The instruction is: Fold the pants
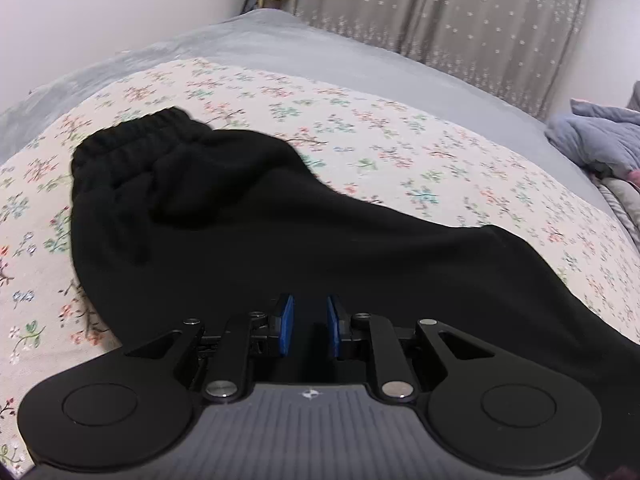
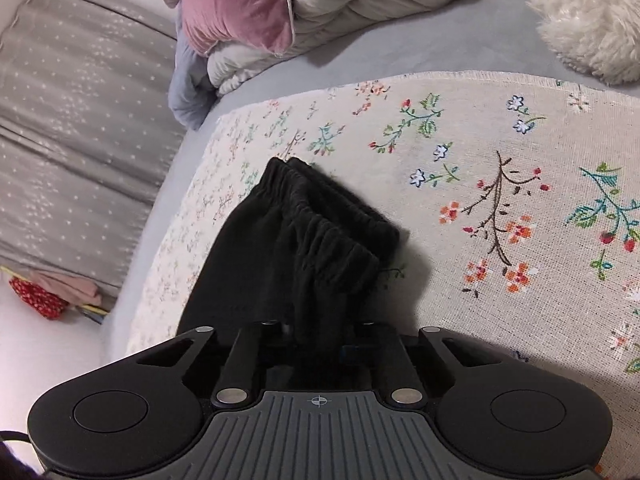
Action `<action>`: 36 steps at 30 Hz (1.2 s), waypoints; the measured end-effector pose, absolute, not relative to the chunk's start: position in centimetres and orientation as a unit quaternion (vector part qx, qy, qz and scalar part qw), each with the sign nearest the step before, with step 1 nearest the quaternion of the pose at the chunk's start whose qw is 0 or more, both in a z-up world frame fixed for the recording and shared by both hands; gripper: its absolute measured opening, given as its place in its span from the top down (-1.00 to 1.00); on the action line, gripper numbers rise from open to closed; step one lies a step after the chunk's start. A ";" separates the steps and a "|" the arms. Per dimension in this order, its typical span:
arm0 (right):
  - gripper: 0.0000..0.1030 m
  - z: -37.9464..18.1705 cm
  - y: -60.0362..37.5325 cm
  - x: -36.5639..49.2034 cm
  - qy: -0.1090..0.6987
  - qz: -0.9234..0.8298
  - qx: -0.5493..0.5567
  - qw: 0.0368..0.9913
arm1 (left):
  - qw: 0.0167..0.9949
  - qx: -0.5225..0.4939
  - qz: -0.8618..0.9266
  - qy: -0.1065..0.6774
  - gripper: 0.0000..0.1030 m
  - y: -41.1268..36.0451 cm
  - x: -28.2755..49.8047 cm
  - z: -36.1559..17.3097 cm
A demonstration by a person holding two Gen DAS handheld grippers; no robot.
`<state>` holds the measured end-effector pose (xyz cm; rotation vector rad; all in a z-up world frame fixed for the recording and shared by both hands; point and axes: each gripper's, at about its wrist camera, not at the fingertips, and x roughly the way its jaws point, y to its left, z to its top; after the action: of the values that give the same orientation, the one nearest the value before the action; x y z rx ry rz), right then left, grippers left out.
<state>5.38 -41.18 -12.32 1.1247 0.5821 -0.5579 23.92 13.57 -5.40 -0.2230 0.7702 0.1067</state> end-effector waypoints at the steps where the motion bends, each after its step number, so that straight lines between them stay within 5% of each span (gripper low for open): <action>1: 0.77 -12.1 -41.0 5.5 0.269 -0.258 0.510 0.775 | 0.920 -0.105 0.047 0.375 0.76 13.2 23.9 -5.4; 27: 0.88 -9.6 -39.2 5.9 0.250 -0.317 0.403 0.821 | 0.880 -0.247 0.130 0.385 1.00 24.6 26.7 -6.6; 30: 0.87 -8.5 -38.5 6.0 0.238 -0.310 0.384 0.837 | 0.893 -0.235 0.097 0.371 0.75 22.5 25.8 -5.0; 36: 0.87 -8.2 -38.2 5.8 0.223 -0.307 0.392 0.838 | 0.912 -0.178 -0.002 0.369 0.64 16.2 26.4 -4.3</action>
<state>5.77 -38.21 -8.16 0.8299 0.4726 -0.6505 26.37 16.21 -4.26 -0.3668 0.7611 -0.0049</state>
